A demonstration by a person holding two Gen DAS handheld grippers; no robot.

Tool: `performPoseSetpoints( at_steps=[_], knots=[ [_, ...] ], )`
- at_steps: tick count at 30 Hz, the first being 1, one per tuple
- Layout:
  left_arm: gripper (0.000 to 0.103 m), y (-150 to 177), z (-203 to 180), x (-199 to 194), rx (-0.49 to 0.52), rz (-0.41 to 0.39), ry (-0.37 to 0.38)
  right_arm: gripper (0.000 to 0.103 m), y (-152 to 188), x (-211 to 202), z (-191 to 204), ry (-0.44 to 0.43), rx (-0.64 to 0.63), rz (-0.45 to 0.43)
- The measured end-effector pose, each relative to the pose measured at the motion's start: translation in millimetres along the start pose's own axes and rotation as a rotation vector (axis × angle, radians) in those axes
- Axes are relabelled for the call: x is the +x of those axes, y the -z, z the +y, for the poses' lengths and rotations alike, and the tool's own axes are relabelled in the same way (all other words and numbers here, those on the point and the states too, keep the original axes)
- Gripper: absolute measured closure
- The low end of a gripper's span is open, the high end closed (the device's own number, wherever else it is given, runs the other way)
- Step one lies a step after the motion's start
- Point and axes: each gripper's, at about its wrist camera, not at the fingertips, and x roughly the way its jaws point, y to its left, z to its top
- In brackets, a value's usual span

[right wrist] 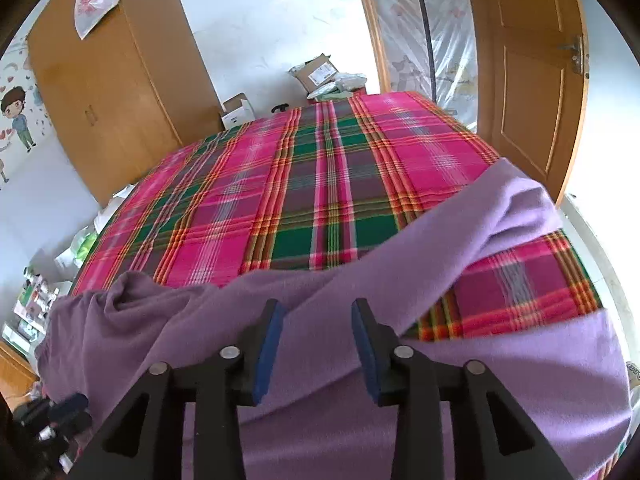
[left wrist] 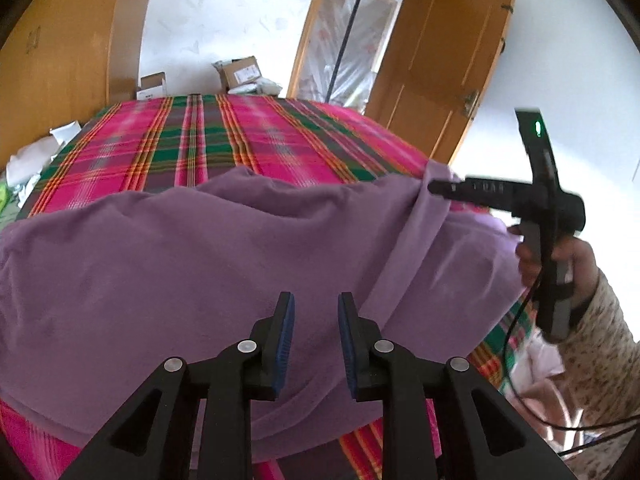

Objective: Fold clothes

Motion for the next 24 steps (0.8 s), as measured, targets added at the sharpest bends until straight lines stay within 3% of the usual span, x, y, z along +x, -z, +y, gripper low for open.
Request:
performPoseSetpoints(
  at_steps=[8, 9, 12, 15, 24],
  knots=[
    [0.08, 10, -9, 10, 0.071, 0.063, 0.01, 0.064, -20, 23, -5, 0.09, 0.038, 0.049],
    [0.08, 11, -10, 11, 0.073, 0.067, 0.013, 0.067, -22, 26, -7, 0.098, 0.054, 0.06],
    [0.08, 12, -14, 12, 0.086, 0.072, 0.01, 0.089, -22, 28, -13, 0.104, 0.084, 0.074],
    [0.08, 10, -16, 13, 0.094, 0.074, 0.009, 0.098, -17, 23, -20, 0.101, 0.098, 0.072],
    [0.08, 9, -16, 17, 0.074, 0.077, -0.004, 0.1, 8, -18, -39, 0.089, 0.15, -0.009]
  ],
)
